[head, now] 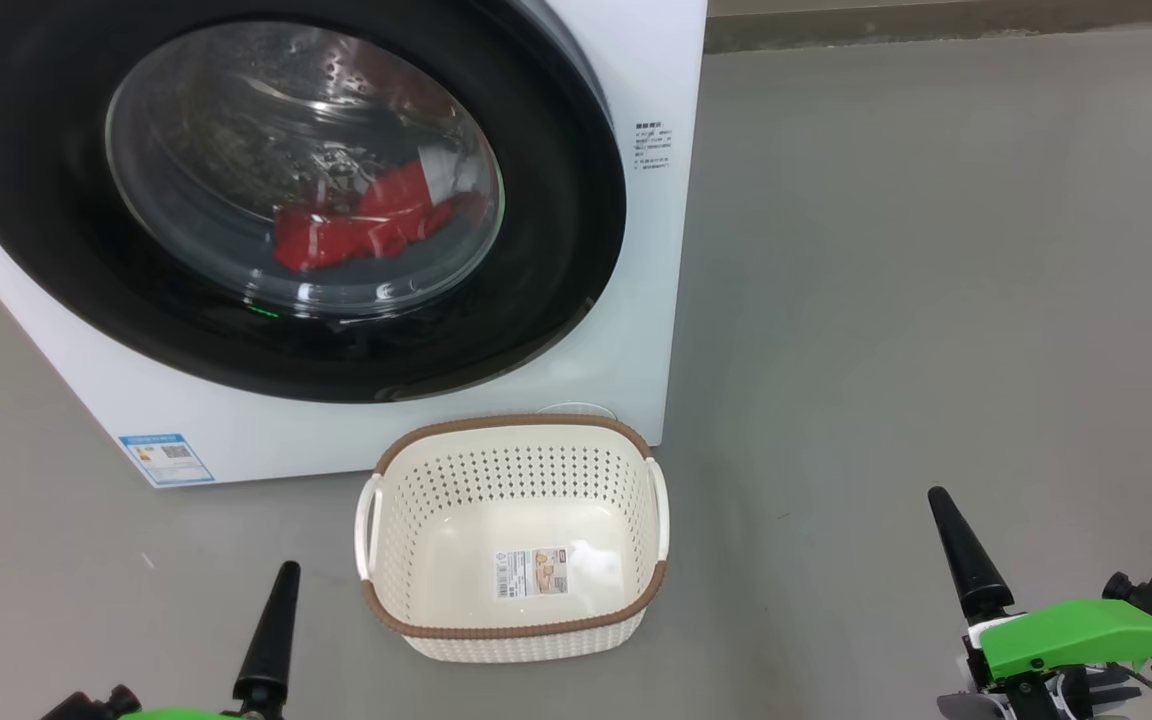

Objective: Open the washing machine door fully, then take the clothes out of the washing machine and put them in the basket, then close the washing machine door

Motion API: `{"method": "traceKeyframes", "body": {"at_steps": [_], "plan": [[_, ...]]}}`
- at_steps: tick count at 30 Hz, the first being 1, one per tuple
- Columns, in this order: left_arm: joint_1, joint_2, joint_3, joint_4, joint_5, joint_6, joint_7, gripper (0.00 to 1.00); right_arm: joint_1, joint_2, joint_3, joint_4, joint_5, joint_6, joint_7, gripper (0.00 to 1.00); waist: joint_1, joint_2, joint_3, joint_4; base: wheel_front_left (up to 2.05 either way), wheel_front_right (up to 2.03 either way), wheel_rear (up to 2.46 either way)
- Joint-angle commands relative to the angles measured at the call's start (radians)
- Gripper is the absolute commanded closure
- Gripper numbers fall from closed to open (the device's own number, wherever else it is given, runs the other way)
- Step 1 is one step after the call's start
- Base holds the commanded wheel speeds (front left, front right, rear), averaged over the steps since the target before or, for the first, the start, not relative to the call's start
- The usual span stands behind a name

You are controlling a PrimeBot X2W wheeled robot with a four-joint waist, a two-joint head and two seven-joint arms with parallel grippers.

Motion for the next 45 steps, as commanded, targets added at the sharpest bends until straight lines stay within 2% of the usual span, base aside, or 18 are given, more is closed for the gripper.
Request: {"method": "traceKeyframes", "body": {"at_steps": [1, 20, 45], "plan": [[-0.046, 0.013, 0.010, -0.033, 0.027, 0.005, -0.010, 0.00, -0.055, -0.011, 0.012, -0.028, -0.027, 0.000, -0.012, 0.00, -0.0002, -0.0001, 0.000, 0.000, 0.00, 0.00, 0.00], [-0.073, 0.018, -0.027, -0.072, 0.280, 0.047, -0.063, 0.00, -0.092, -0.015, 0.060, -0.049, -0.260, 0.000, -0.065, 0.00, -0.0002, -0.0001, 0.005, -0.004, 0.00, 0.00, 0.00], [-0.108, 0.025, -0.058, -0.091, 0.535, 0.079, -0.140, 0.00, -0.145, -0.022, 0.116, -0.056, -0.539, 0.000, -0.142, 0.00, -0.0002, -0.0001, 0.009, -0.007, 0.00, 0.00, 0.00]]}}
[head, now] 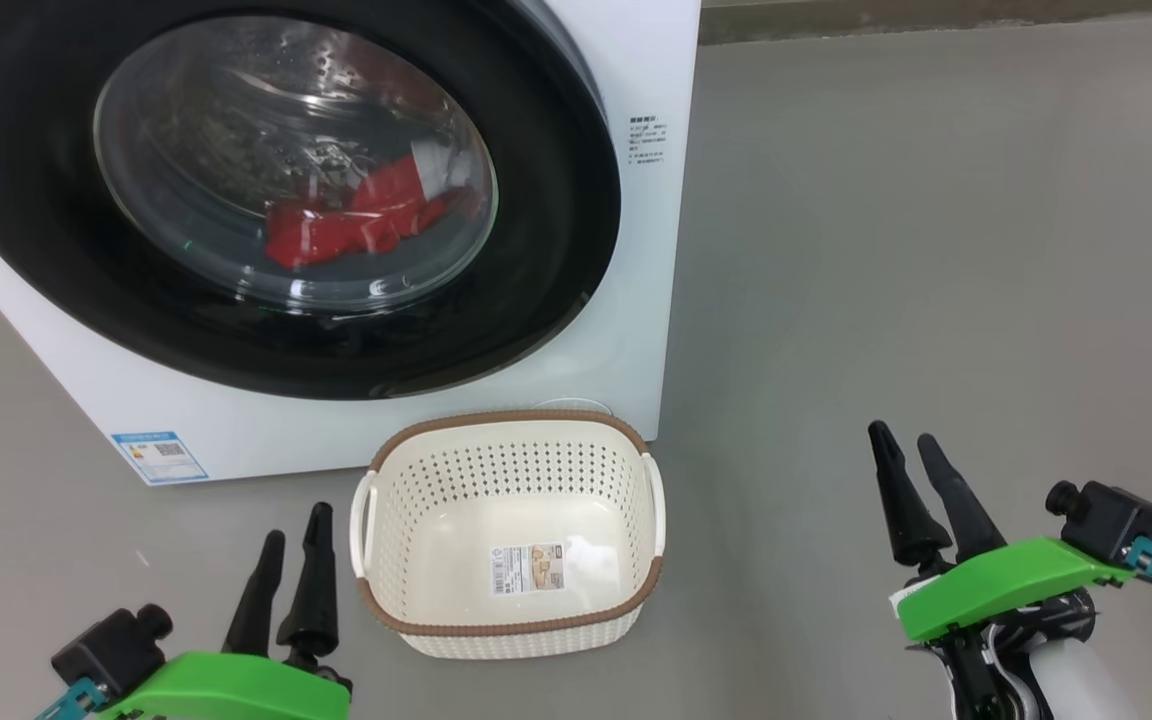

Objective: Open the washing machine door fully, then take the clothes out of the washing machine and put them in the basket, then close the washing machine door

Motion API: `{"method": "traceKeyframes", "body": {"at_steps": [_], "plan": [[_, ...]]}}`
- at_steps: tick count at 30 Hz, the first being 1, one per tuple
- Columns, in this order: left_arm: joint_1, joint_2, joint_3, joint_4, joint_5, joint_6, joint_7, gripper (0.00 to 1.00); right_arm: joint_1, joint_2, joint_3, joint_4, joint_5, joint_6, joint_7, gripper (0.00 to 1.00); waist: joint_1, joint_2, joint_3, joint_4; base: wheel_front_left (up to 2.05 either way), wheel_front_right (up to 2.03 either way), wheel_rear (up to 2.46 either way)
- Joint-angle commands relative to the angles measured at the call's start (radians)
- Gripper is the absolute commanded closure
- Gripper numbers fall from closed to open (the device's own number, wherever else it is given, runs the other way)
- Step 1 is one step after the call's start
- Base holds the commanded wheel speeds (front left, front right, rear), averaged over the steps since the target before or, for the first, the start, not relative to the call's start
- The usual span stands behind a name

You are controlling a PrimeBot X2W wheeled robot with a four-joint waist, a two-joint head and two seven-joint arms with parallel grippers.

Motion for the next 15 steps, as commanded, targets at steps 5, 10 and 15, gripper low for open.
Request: {"method": "traceKeyframes", "body": {"at_steps": [5, 10, 15], "plan": [[-0.050, 0.018, 0.013, -0.034, 0.060, 0.012, -0.025, 0.00, -0.062, -0.009, 0.017, -0.023, -0.053, 0.000, -0.026, 0.00, -0.0001, 0.0000, -0.003, -0.002, 0.00, 0.00, 0.00], [-0.062, 0.020, 0.015, -0.036, 0.089, 0.033, -0.037, 0.00, -0.074, -0.010, 0.018, -0.019, -0.070, 0.000, -0.037, 0.00, -0.0001, 0.0000, -0.005, -0.003, 0.00, 0.00, 0.00], [-0.077, 0.021, 0.000, -0.043, 0.121, 0.026, -0.052, 0.00, -0.089, -0.012, 0.029, -0.008, -0.104, 0.000, -0.052, 0.00, -0.0001, 0.0000, -0.003, -0.003, 0.00, 0.00, 0.00]]}}
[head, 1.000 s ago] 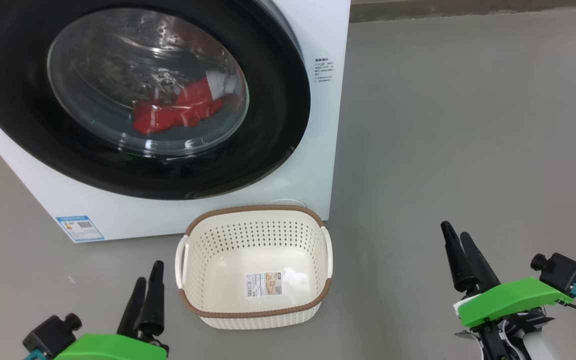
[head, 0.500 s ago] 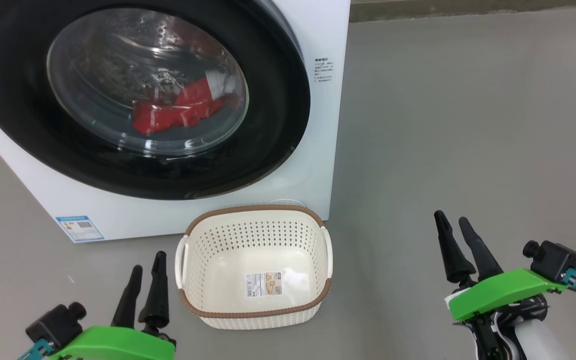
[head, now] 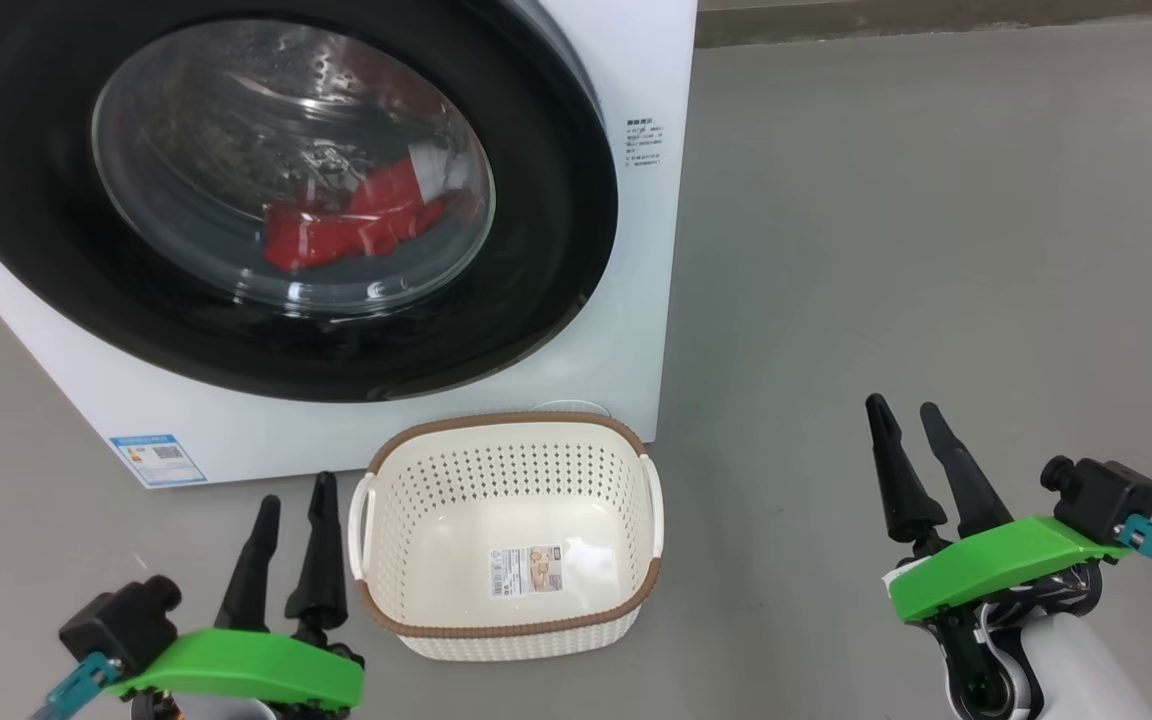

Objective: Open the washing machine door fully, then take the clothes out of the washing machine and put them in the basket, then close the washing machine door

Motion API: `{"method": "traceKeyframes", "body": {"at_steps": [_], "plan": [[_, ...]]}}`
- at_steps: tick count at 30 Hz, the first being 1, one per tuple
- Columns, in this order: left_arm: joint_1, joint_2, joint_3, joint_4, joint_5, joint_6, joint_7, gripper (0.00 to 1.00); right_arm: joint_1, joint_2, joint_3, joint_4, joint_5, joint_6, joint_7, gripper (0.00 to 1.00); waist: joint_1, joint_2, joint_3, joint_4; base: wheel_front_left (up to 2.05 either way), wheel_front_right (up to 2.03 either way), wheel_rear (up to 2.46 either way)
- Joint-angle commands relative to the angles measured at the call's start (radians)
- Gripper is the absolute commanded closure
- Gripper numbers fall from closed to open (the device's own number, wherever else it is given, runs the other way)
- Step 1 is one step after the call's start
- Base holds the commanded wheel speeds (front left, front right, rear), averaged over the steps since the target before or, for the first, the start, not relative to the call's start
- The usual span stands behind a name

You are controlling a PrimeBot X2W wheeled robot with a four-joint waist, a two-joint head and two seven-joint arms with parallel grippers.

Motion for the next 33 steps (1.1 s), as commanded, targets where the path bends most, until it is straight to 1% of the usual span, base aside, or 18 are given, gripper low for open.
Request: {"method": "traceKeyframes", "body": {"at_steps": [1, 7, 12, 16, 25, 29, 33], "plan": [[-0.044, 0.017, 0.016, -0.030, 0.034, -0.003, -0.017, 0.00, -0.052, -0.007, 0.025, -0.019, -0.033, 0.000, -0.014, 0.00, -0.0001, 0.0000, 0.001, 0.000, 0.00, 0.00, 0.00], [-0.058, 0.019, 0.007, -0.027, 0.091, 0.003, -0.034, 0.00, -0.074, -0.008, 0.033, -0.028, -0.108, 0.000, -0.032, 0.00, -0.0001, 0.0000, 0.005, -0.001, 0.00, 0.00, 0.00], [-0.065, 0.020, 0.006, -0.024, 0.177, 0.020, -0.049, 0.00, -0.084, -0.010, 0.065, -0.027, -0.198, 0.000, -0.046, 0.00, -0.0001, 0.0000, 0.004, -0.002, 0.00, 0.00, 0.00], [-0.069, 0.021, 0.007, -0.036, 0.229, 0.022, -0.061, 0.00, -0.090, -0.011, 0.092, -0.035, -0.259, 0.000, -0.058, 0.00, -0.0001, 0.0000, 0.006, -0.004, 0.00, 0.00, 0.00], [-0.078, 0.024, 0.001, -0.048, 0.322, 0.040, -0.088, 0.00, -0.098, -0.013, 0.084, -0.055, -0.376, 0.000, -0.085, 0.00, -0.0001, 0.0000, 0.011, -0.005, 0.00, 0.00, 0.00], [-0.085, 0.025, 0.001, -0.051, 0.363, 0.060, -0.100, 0.00, -0.106, -0.014, 0.078, -0.052, -0.427, 0.000, -0.097, 0.00, -0.0001, 0.0000, 0.011, -0.005, 0.00, 0.00, 0.00], [-0.085, 0.025, 0.005, -0.055, 0.369, 0.068, -0.100, 0.00, -0.106, -0.014, 0.073, -0.049, -0.429, 0.000, -0.097, 0.00, -0.0001, 0.0000, 0.013, -0.005, 0.00, 0.00, 0.00]]}}
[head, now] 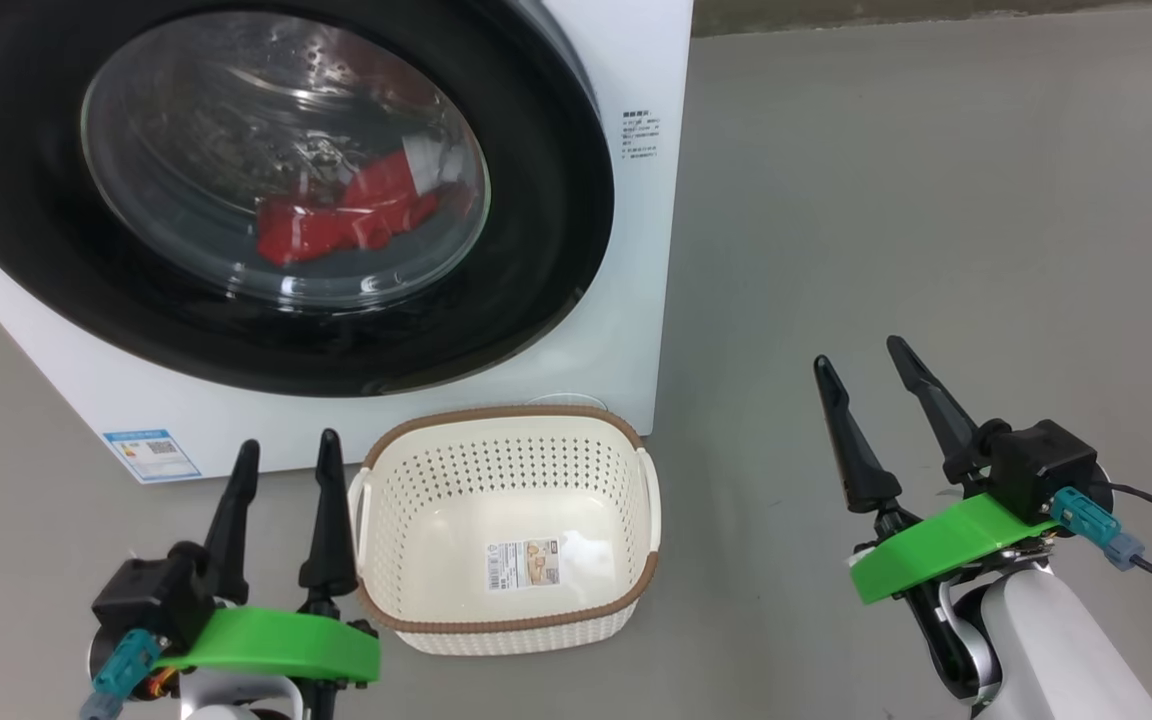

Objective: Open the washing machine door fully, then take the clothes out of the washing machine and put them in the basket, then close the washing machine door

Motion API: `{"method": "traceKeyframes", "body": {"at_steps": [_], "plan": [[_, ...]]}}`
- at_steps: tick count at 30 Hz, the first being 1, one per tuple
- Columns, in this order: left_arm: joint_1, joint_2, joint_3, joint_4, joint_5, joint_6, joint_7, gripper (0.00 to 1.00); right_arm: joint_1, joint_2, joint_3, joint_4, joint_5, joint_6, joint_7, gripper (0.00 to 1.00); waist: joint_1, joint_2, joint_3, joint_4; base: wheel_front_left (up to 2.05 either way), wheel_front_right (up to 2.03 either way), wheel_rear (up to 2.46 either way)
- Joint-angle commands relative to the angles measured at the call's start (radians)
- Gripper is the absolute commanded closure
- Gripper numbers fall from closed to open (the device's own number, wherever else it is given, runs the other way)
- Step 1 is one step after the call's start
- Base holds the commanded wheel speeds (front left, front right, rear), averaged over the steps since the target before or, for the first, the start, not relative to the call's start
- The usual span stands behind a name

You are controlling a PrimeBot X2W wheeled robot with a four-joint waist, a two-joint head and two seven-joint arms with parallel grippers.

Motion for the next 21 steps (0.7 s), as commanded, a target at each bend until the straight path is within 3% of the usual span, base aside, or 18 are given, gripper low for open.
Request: {"method": "traceKeyframes", "body": {"at_steps": [1, 21], "plan": [[-0.039, 0.017, 0.031, -0.033, 0.013, 0.009, -0.012, 0.00, -0.034, -0.001, 0.014, -0.021, -0.008, 0.000, -0.006, 0.00, -0.0001, 0.0000, 0.001, 0.000, 0.00, 0.00, 0.00], [-0.029, 0.017, 0.034, -0.046, 0.029, 0.021, -0.012, 0.00, -0.040, -0.001, 0.005, 0.046, 0.000, 0.000, -0.006, 0.00, -0.0001, 0.0000, 0.000, 0.003, 0.00, 0.00, 0.00]]}}
